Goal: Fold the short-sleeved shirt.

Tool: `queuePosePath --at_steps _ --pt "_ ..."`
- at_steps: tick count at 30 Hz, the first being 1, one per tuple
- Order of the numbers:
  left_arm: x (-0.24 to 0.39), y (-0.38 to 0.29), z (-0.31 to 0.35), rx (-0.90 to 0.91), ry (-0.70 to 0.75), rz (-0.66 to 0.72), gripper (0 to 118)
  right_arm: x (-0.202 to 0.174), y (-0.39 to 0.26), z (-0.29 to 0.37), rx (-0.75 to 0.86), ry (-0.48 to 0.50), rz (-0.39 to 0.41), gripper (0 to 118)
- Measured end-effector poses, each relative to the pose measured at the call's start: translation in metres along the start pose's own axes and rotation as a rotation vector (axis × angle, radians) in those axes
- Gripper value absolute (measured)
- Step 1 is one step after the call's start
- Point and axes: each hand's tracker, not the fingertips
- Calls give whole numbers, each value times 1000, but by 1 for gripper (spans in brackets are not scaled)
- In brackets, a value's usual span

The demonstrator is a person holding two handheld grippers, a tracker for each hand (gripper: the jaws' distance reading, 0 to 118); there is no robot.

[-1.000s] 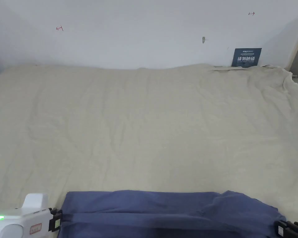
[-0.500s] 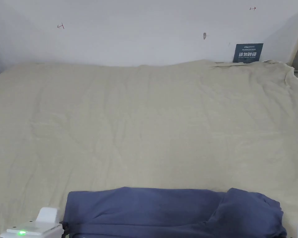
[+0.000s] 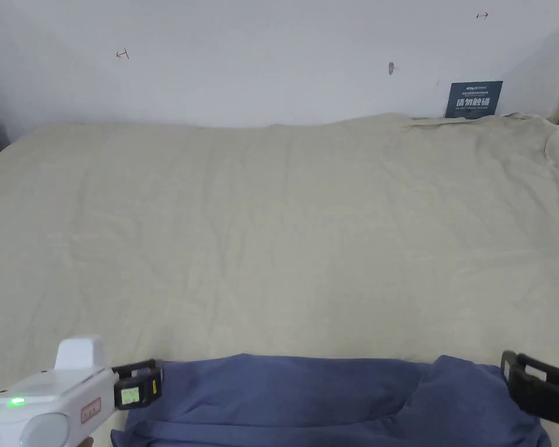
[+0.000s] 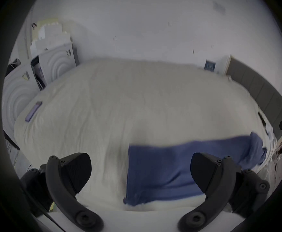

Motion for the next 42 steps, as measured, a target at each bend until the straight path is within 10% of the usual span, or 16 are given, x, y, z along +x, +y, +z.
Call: queuePosePath --at_steps 8,15,17,19,20,42 --pt "21 46 14 206 5 17 118 -45 45 13 223 -25 68 99" --pt "37 39 11 360 -8 14 81 -64 38 9 315 -71 93 91" --pt "43 32 13 414 18 -3 61 -65 36 9 329 -68 89 51" --pt "48 27 15 460 51 -23 14 -65 33 7 347 -76 80 0" --pt "50 26 16 457 45 -33 0 -64 33 7 350 -85 77 0" --pt "-19 22 -26 10 -271 119 0 -68 39 1 328 -71 117 0"
